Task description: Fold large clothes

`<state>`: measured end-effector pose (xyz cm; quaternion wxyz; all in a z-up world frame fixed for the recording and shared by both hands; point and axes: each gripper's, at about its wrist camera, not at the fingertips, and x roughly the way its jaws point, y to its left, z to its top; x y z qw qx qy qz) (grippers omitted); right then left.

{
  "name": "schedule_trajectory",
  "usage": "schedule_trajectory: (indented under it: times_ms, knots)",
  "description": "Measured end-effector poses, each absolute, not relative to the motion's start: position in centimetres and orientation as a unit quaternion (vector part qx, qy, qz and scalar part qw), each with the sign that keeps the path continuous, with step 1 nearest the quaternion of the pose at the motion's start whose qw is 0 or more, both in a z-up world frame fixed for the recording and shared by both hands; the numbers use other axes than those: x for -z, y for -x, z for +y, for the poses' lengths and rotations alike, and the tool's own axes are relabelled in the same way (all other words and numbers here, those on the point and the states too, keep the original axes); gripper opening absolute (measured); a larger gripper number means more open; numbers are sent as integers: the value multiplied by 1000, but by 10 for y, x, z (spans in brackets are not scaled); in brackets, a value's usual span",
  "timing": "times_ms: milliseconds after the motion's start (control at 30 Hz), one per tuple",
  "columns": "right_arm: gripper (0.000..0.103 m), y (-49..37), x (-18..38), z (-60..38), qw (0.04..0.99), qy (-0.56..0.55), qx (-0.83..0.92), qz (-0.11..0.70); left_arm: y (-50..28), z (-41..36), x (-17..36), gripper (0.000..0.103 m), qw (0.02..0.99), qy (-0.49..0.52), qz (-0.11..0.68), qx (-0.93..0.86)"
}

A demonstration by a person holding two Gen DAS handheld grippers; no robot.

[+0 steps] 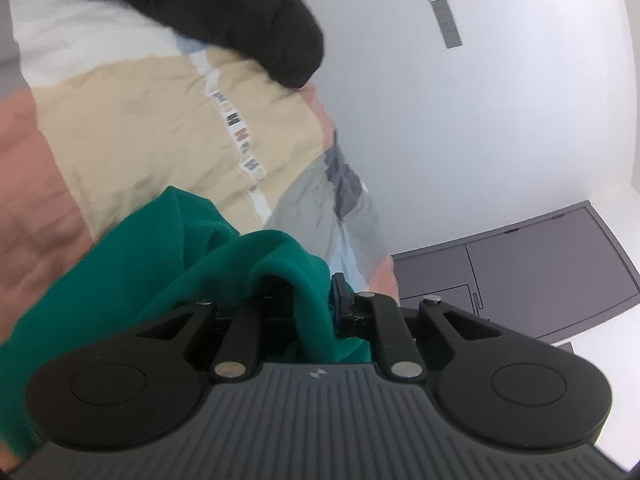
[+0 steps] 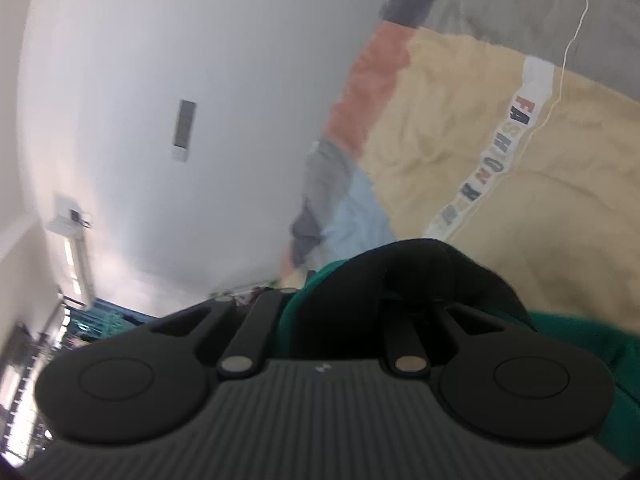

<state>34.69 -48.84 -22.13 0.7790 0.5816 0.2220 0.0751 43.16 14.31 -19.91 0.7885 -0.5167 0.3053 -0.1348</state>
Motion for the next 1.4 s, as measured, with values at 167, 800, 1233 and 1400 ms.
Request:
schedule_trajectory:
  times_ms: [167, 800, 1233, 1400]
  knots:
    - [13, -382, 248, -493, 770, -581, -64, 253, -462, 144, 241, 15, 766, 535, 332, 132]
    - [33, -345, 212, -481, 820, -511, -94, 241, -396, 146, 194, 65, 815, 483, 287, 143]
    - [81, -266, 158, -481, 885, -421, -25, 195, -310, 107, 130, 80, 917, 292, 227, 148]
    - [81, -242, 140, -449, 923, -337, -35, 185, -287, 61, 119, 80, 928, 220, 217, 209]
